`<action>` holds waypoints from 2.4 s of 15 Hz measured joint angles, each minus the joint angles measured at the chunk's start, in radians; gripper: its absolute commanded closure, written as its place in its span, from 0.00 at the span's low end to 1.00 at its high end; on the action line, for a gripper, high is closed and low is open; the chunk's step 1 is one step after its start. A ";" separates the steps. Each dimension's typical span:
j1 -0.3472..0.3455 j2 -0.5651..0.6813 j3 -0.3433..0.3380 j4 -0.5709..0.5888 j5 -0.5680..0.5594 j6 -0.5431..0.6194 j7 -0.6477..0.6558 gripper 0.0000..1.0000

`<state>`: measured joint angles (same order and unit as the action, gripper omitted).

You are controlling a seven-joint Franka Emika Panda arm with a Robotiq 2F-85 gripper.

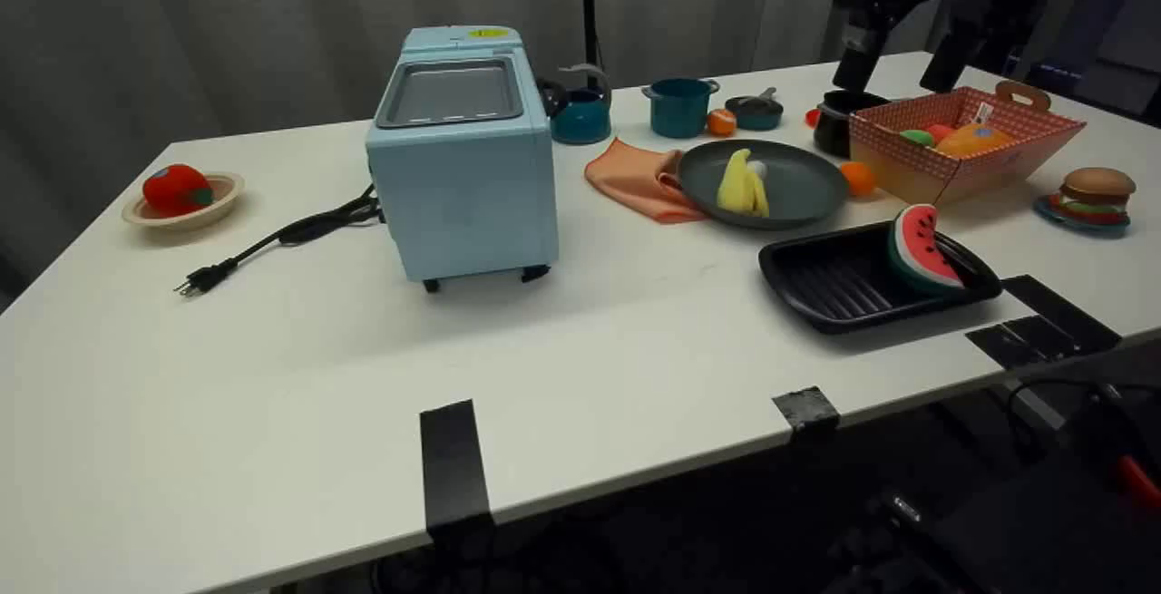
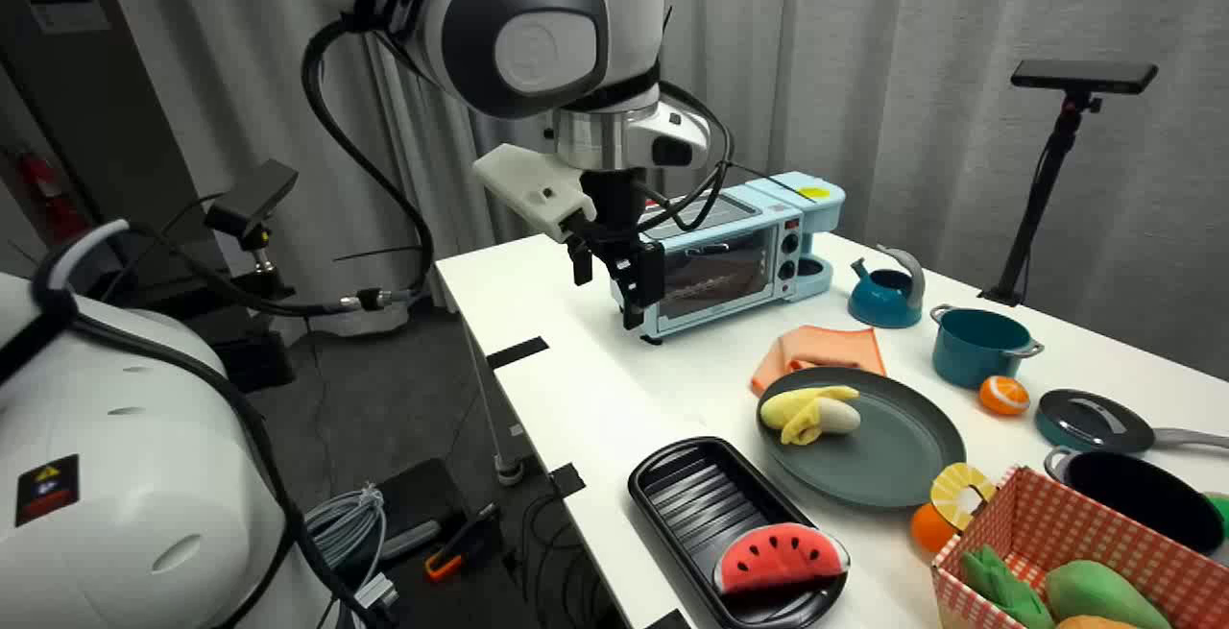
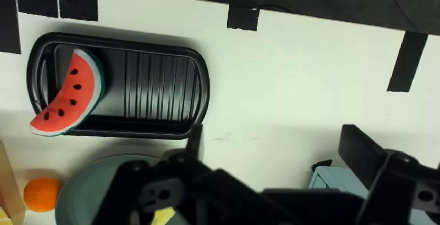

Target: Get the objects from the black and grey trays and put them in the brown box

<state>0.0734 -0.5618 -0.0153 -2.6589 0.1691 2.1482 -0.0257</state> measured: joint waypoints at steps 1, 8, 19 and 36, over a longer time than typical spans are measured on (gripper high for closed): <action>0.000 0.001 0.000 0.000 0.000 0.000 0.000 0.00; 0.000 0.001 0.000 0.000 0.000 0.000 0.000 0.00; 0.000 0.001 0.000 0.000 0.000 0.000 0.000 0.00; -0.165 0.307 -0.058 0.128 -0.228 0.199 0.001 0.00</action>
<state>-0.0913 -0.2549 -0.0734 -2.5311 -0.0592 2.3472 -0.0246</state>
